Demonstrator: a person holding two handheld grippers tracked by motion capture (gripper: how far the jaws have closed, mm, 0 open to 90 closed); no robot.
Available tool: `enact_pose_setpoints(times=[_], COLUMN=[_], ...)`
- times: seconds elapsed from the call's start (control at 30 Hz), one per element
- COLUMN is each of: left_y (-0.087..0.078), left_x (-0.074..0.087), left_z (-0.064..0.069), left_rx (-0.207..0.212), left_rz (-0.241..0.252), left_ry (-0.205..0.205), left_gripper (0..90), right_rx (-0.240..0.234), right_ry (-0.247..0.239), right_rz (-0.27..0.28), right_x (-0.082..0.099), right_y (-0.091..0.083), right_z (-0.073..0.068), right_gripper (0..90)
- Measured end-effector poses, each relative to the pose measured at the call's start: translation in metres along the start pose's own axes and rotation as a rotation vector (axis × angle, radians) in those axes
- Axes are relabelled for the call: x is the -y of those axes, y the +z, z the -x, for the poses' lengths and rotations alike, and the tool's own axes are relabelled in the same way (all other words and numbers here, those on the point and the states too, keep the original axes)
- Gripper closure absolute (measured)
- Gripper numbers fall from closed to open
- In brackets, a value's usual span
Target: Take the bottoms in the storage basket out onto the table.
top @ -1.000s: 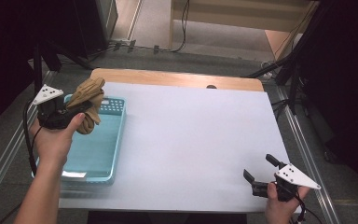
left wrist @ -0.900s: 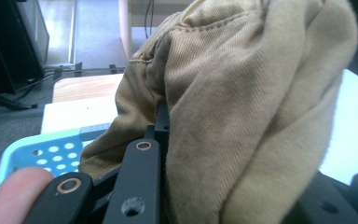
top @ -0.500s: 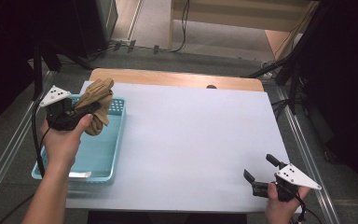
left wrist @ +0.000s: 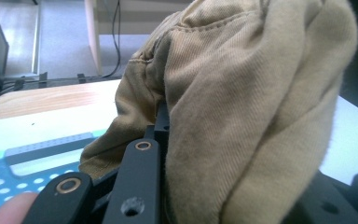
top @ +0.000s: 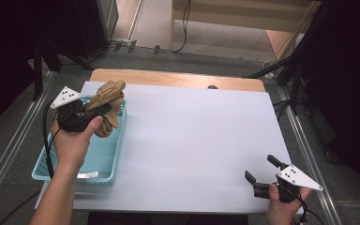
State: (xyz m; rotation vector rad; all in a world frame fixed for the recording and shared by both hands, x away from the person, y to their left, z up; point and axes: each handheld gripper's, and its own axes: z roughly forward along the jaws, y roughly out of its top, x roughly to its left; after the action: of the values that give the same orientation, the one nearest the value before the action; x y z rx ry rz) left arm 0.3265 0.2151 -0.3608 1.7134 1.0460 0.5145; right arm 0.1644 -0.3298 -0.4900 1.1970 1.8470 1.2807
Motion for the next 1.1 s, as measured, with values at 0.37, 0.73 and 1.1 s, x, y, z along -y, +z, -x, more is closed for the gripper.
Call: enact_pose_setpoints(times=[0.37,0.73,1.1], left_y=[0.005,0.015,0.021], left_x=[-0.001,-0.001,0.000], left_z=[0.013,0.028,0.038], left_rx=[0.032,0.067,0.093], left_rz=[0.011,0.015,0.021], left_ry=[0.010,0.015,0.019], left_gripper=[69.3,69.3,69.3], right_rx=[-0.002,0.000,0.000], right_ry=[-0.010,-0.003,-0.003], right_rz=[-0.001,-0.001,-0.002], right_x=[0.000,0.001,0.001], right_y=[0.001,0.000,0.001], right_z=[0.000,0.000,0.000], right_gripper=[0.0,0.0,0.0])
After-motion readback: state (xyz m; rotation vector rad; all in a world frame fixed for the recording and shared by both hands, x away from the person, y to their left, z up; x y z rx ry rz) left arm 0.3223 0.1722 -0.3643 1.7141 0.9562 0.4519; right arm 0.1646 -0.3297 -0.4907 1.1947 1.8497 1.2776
